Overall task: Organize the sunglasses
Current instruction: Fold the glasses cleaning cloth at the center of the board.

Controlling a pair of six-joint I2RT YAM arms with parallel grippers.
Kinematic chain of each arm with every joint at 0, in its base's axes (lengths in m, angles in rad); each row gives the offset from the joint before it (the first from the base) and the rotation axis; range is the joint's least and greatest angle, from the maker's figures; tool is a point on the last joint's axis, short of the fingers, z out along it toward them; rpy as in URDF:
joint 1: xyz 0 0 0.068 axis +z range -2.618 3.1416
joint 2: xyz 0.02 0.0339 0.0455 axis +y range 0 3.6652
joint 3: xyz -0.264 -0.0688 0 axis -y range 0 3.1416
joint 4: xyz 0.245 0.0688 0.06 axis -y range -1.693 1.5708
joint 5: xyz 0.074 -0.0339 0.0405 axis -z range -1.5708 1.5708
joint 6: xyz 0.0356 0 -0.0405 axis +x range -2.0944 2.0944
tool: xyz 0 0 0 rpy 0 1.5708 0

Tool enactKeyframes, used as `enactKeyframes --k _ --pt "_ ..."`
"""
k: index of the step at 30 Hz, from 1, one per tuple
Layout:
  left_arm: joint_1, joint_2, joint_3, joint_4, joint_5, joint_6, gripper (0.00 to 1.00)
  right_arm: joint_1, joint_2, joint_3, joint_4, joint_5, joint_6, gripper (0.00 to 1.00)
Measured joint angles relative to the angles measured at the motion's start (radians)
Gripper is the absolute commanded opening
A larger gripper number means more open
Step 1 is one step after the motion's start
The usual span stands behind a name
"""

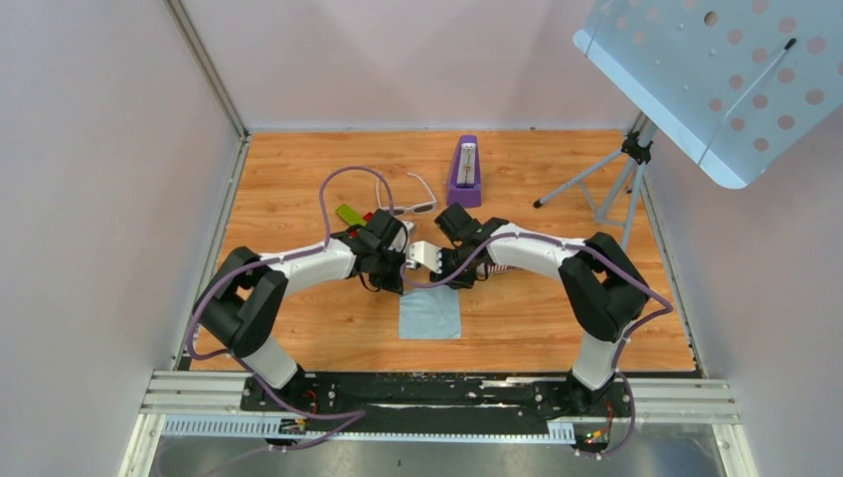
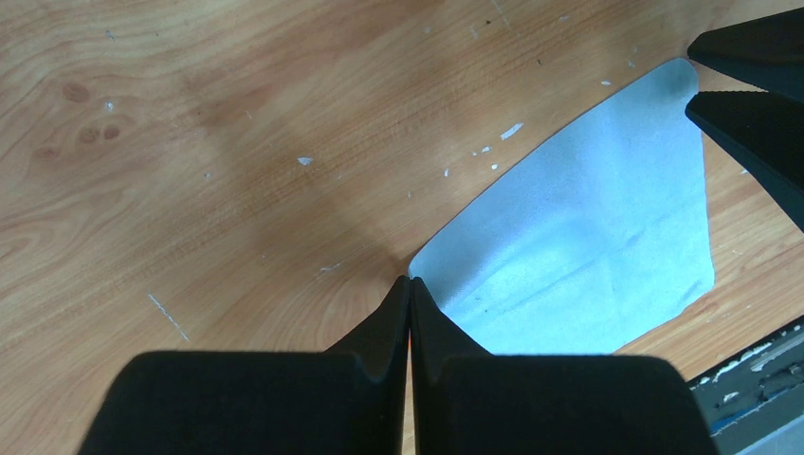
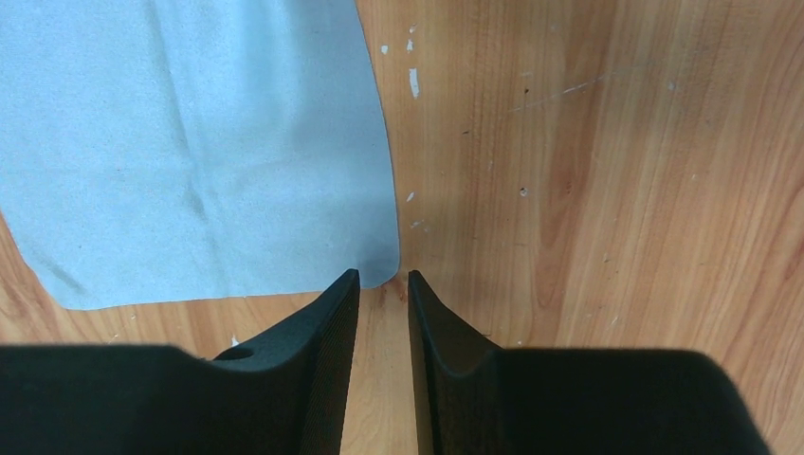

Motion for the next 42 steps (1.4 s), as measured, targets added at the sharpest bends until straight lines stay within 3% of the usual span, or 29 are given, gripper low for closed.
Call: enactKeyframes --k 12,19,28,39,42 --pt "0.001 0.007 0.000 -0.010 -0.001 -0.002 0.00 -0.008 0.025 0.011 -0.019 -0.032 -0.009 0.23" --pt "0.006 0.023 0.005 -0.010 0.002 -0.008 0.00 -0.011 0.048 0.040 -0.059 -0.058 -0.005 0.00" --pt "0.006 0.039 0.023 0.005 0.013 -0.014 0.00 -0.022 0.034 0.031 -0.052 -0.052 -0.004 0.00" --pt "0.006 -0.032 -0.005 0.145 0.054 -0.036 0.00 -0.021 -0.033 -0.034 -0.046 -0.050 0.001 0.00" --pt "0.006 -0.035 -0.005 0.146 0.053 -0.036 0.00 -0.021 -0.035 -0.035 -0.045 -0.049 0.002 0.17"
